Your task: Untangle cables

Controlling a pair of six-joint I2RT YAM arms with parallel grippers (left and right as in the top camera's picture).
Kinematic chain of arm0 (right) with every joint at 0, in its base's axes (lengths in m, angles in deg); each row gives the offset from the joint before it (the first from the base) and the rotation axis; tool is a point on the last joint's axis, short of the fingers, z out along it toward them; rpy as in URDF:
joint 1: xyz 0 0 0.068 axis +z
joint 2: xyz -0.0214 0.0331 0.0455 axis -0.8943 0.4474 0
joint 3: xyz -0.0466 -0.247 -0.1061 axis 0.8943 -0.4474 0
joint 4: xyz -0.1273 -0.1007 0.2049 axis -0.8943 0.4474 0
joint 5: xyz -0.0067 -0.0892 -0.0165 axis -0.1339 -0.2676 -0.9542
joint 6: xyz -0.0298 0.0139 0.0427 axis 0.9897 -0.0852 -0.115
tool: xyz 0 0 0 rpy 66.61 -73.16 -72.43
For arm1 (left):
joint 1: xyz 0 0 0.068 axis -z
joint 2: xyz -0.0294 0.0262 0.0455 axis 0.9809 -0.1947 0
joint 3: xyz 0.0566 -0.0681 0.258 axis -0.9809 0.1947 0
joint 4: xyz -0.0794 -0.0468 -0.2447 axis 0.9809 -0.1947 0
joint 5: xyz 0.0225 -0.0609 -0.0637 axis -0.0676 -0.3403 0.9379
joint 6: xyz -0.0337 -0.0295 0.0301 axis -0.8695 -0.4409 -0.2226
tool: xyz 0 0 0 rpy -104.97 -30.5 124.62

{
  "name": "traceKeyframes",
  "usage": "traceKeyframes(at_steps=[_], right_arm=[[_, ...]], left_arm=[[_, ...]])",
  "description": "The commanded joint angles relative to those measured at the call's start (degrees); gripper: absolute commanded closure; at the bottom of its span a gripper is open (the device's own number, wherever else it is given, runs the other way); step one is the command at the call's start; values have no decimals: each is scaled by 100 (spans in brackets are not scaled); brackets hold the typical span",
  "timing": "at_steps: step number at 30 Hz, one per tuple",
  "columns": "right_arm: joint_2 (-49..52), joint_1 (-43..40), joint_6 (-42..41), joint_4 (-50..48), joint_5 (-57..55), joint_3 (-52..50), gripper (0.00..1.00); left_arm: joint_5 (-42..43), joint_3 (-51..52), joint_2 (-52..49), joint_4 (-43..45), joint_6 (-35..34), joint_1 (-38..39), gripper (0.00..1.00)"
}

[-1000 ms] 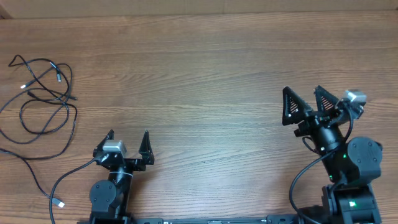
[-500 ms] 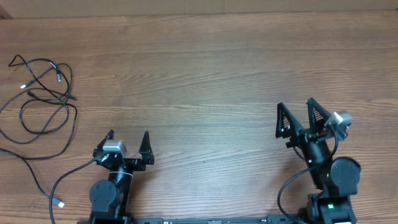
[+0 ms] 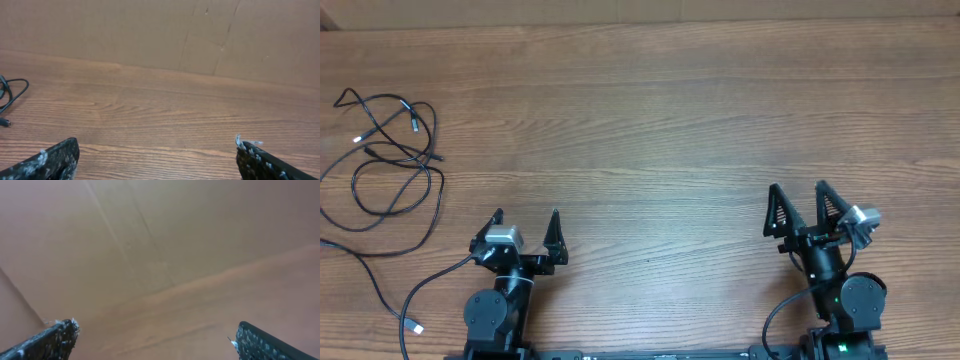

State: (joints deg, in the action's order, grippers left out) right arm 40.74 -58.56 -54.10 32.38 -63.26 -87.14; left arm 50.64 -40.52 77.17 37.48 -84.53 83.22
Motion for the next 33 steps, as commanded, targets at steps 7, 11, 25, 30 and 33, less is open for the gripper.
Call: traceKeyframes(at_steps=[7, 11, 25, 30, 33], right_arm=[[-1156, -11, 1021, 1923, -455, -59, 0], [-1615, -13, 1493, 2315, -474, -59, 0], [-1690, -9, 1937, 2326, -411, -59, 0], [-1690, -11, 1952, 2328, -411, -59, 0], [-1690, -11, 1958, 2328, -411, -59, 0]], left_arm=[[-72, 22, 44, -9, 129, -31, 0], [-72, 22, 44, -9, 129, -31, 1], [-72, 22, 44, -9, 131, -31, 0], [-72, 22, 44, -9, 129, -31, 0], [-72, 22, 44, -9, 129, -31, 0]])
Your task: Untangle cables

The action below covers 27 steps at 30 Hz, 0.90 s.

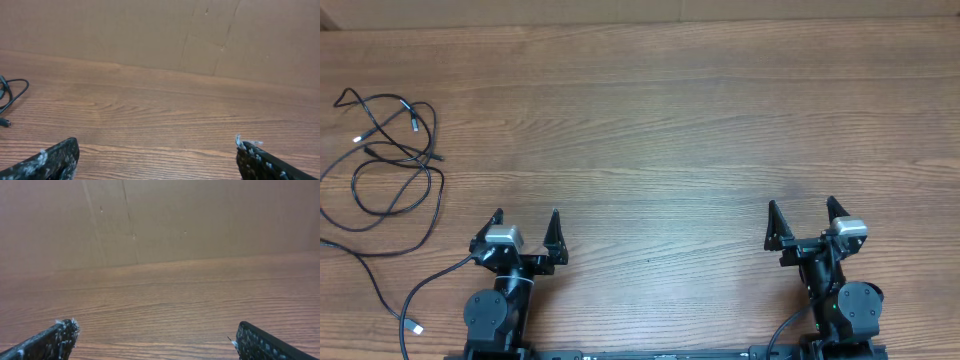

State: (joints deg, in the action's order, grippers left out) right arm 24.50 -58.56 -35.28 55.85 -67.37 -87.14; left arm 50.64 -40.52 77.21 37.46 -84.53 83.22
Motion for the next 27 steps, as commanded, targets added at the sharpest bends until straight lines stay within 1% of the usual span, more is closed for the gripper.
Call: traceKeyframes(at_steps=[1, 3, 7, 27], right_arm=[[-66, -11, 138, -20, 0, -59, 0], [-66, -11, 332, -20, 2, -59, 0], [-66, -11, 461, -20, 0, -59, 0], [-63, -11, 455, -31, 0, -59, 0]], left_arm=[[-72, 22, 39, -7, 129, -31, 0], [-72, 22, 39, -7, 129, -31, 0], [-72, 22, 39, -7, 129, -31, 0], [-70, 22, 37, -7, 129, -31, 0]])
